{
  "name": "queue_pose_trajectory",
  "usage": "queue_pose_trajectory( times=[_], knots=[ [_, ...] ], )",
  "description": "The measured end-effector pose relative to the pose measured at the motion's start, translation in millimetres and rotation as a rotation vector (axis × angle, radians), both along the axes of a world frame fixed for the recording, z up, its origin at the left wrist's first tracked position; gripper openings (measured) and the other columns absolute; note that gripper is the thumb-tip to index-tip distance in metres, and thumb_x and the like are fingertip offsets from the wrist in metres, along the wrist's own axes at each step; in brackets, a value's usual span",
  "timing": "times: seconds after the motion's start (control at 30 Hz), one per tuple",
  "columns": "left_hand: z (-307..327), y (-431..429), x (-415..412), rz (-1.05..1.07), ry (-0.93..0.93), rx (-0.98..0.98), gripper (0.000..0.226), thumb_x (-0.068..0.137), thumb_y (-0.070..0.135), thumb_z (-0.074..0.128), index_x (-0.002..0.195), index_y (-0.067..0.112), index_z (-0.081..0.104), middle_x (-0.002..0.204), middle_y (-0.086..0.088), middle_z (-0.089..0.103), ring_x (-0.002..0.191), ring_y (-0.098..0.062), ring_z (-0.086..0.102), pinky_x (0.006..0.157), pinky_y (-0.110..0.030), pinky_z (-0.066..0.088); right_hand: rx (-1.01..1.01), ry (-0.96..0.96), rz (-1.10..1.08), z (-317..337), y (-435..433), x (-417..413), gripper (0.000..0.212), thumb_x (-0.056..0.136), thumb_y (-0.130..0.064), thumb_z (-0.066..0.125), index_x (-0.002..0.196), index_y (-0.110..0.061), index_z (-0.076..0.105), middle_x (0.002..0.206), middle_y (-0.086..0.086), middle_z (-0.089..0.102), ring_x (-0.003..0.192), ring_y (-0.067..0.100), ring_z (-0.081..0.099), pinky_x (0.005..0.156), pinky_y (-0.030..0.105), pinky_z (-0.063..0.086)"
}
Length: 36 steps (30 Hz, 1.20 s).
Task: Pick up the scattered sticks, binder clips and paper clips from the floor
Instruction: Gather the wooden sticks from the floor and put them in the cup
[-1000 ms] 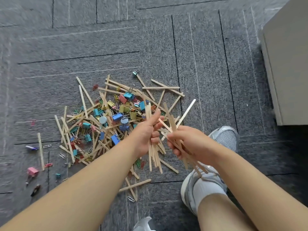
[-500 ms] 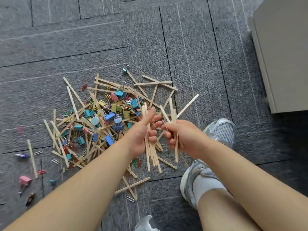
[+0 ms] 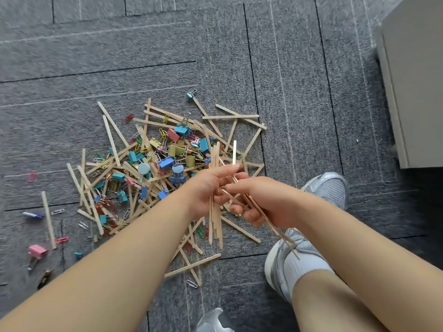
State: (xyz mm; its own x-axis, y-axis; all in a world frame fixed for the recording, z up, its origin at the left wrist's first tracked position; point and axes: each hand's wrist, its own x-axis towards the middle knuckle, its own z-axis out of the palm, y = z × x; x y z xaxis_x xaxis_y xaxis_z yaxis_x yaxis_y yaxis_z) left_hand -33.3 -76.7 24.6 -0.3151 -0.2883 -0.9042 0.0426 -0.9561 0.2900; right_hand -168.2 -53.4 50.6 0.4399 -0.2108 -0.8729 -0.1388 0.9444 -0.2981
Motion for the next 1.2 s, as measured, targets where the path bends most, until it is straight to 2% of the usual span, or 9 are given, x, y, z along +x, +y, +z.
queue_pose_trajectory(
  times=[0.13, 0.37, 0.53, 0.67, 0.77, 0.9, 1.0, 1.1, 1.2],
  knots=[
    [-3.9, -1.7, 4.3, 0.172, -0.008, 0.016, 0.015, 0.092, 0.024, 0.057, 0.099, 0.013, 0.064, 0.06, 0.007, 0.052, 0.041, -0.004, 0.032, 0.034, -0.013, 0.025, 0.069, -0.039, 0.061, 1.0, -0.6, -3.7, 0.043, 0.093, -0.055, 0.044, 0.092, -0.015, 0.058, 0.06, -0.004, 0.048, 0.041, 0.006, 0.032, 0.037, 0.016, 0.021],
    [-12.0, -10.2, 13.8, 0.285, -0.369, -0.043, 0.03, 0.094, 0.044, 0.052, 0.086, 0.016, 0.06, 0.056, 0.007, 0.037, 0.05, -0.01, 0.032, 0.05, -0.023, 0.033, 0.076, -0.049, 0.099, -3.9, -5.5, -33.6, 0.083, 0.08, -0.078, 0.027, 0.1, -0.005, 0.062, 0.059, -0.001, 0.045, 0.04, 0.009, 0.031, 0.035, 0.016, 0.026],
    [-10.1, -10.7, 13.0, 0.347, -0.189, -0.083, 0.029, 0.098, 0.034, 0.048, 0.104, 0.008, 0.06, 0.07, -0.003, 0.055, 0.056, -0.008, 0.058, 0.053, -0.019, 0.053, 0.126, -0.039, -0.365, -8.8, -10.7, -35.4, 0.07, 0.09, -0.068, 0.03, 0.069, -0.006, 0.057, 0.047, -0.004, 0.034, 0.032, 0.007, 0.026, 0.03, 0.014, 0.019],
    [-7.1, 2.4, -3.4, 0.038, -0.151, -0.134, 0.029, 0.094, 0.038, 0.052, 0.103, 0.014, 0.064, 0.081, 0.001, 0.051, 0.044, -0.002, 0.032, 0.036, -0.014, 0.028, 0.217, 0.027, -0.906, -12.1, -15.3, -27.2, 0.07, 0.093, -0.067, 0.022, 0.058, -0.011, 0.047, 0.041, -0.006, 0.027, 0.03, 0.007, 0.02, 0.033, 0.011, 0.015],
    [-1.3, 15.5, -20.6, -0.28, -0.157, -0.154, 0.059, 0.075, 0.056, 0.06, 0.111, 0.009, 0.061, 0.098, -0.008, 0.061, 0.046, -0.004, 0.029, 0.039, -0.016, 0.029, 0.179, 0.171, -1.049, -13.8, -16.3, -18.3, 0.066, 0.095, -0.063, 0.023, 0.056, -0.013, 0.042, 0.038, -0.005, 0.025, 0.028, 0.008, 0.018, 0.033, 0.01, 0.015],
    [-0.5, 26.4, -33.2, -0.359, 0.011, -0.183, 0.09, 0.053, 0.071, 0.056, 0.112, 0.003, 0.058, 0.076, 0.005, 0.064, 0.043, -0.004, 0.026, 0.038, -0.015, 0.026, 0.165, 0.305, -1.212, -12.2, -15.6, -15.0, 0.054, 0.095, -0.056, 0.032, 0.058, -0.016, 0.039, 0.04, -0.005, 0.03, 0.031, 0.009, 0.022, 0.039, 0.012, 0.022],
    [0.6, 29.7, -34.6, -0.425, 0.118, -0.205, 0.071, 0.055, 0.064, 0.062, 0.1, 0.01, 0.057, 0.062, 0.008, 0.062, 0.041, -0.003, 0.033, 0.039, -0.015, 0.028, 0.134, 0.401, -1.189, -15.2, -12.4, -17.1, 0.053, 0.095, -0.052, 0.034, 0.059, -0.015, 0.042, 0.047, -0.004, 0.032, 0.035, 0.009, 0.028, 0.04, 0.015, 0.029],
    [2.2, 28.5, -33.3, -0.479, 0.077, -0.225, 0.039, 0.08, 0.051, 0.061, 0.093, 0.015, 0.056, 0.058, 0.009, 0.052, 0.04, 0.0, 0.038, 0.041, -0.016, 0.029, 0.048, 0.43, -1.123, -17.1, -9.9, -13.5, 0.049, 0.1, -0.042, 0.034, 0.066, -0.01, 0.047, 0.046, -0.003, 0.034, 0.038, 0.009, 0.031, 0.037, 0.019, 0.031],
    [-0.5, 24.0, -23.1, -0.538, -0.005, -0.249, 0.038, 0.094, 0.049, 0.046, 0.102, 0.016, 0.063, 0.052, 0.01, 0.046, 0.041, -0.005, 0.036, 0.043, -0.017, 0.033, -0.044, 0.432, -0.984, -20.8, -7.2, -9.8, 0.043, 0.101, -0.032, 0.035, 0.074, -0.005, 0.056, 0.057, 0.003, 0.049, 0.052, 0.013, 0.047, 0.051, 0.026, 0.045]
  ],
)
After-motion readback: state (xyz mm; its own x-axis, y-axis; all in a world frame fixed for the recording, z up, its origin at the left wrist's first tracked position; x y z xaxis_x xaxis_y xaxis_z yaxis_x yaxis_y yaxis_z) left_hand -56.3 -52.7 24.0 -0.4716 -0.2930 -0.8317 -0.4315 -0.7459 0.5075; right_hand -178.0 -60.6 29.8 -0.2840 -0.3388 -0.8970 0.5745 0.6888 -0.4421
